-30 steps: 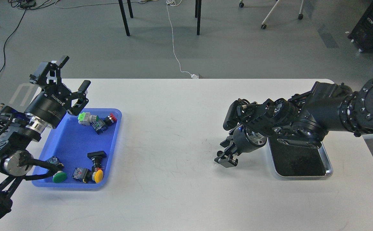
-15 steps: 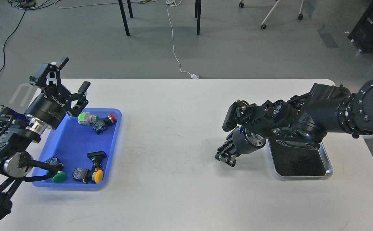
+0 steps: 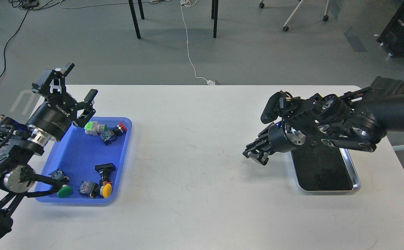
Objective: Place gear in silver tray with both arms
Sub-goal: 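Carry the gear into the silver tray and release with the right gripper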
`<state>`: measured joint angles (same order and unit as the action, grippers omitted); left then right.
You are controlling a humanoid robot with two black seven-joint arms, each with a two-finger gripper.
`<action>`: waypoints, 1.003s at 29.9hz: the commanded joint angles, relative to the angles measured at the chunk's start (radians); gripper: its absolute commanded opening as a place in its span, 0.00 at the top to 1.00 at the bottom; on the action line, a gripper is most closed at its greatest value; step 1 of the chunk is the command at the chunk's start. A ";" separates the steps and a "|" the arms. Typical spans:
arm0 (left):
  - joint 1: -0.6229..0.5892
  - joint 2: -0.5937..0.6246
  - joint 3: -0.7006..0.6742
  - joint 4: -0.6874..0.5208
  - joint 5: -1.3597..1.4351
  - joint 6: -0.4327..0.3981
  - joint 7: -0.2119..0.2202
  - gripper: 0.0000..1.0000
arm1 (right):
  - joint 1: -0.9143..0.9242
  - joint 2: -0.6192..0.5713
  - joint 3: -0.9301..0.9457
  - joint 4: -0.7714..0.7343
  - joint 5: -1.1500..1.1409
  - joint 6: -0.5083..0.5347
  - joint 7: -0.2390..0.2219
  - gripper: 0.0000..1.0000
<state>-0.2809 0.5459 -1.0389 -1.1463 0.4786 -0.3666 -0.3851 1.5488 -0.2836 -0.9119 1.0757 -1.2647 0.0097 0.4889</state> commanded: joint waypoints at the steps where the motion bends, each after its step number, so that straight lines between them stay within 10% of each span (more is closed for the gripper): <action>1: 0.000 -0.015 0.000 -0.004 0.002 0.000 0.002 0.02 | 0.027 -0.162 0.002 0.073 -0.036 0.000 0.000 0.83; 8: 0.000 -0.024 0.007 -0.047 0.005 0.005 0.005 0.02 | -0.044 -0.387 -0.002 0.078 -0.125 0.000 0.000 0.83; 19: 0.003 -0.050 0.007 -0.049 0.009 0.008 0.005 0.02 | -0.256 -0.370 0.059 -0.072 -0.125 -0.025 0.000 0.81; 22: 0.002 -0.050 0.004 -0.049 0.008 0.006 0.005 0.02 | -0.256 -0.353 0.065 -0.077 -0.124 -0.042 0.000 0.58; 25: 0.003 -0.050 0.005 -0.049 0.008 0.005 0.006 0.02 | -0.254 -0.359 0.088 -0.069 -0.120 -0.050 0.000 0.04; 30: 0.003 -0.050 0.002 -0.047 0.008 0.005 0.005 0.02 | -0.233 -0.402 0.174 -0.024 -0.116 -0.051 0.000 0.01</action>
<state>-0.2783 0.4955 -1.0359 -1.1950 0.4866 -0.3621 -0.3802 1.3013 -0.6533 -0.7947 1.0170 -1.3841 -0.0396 0.4886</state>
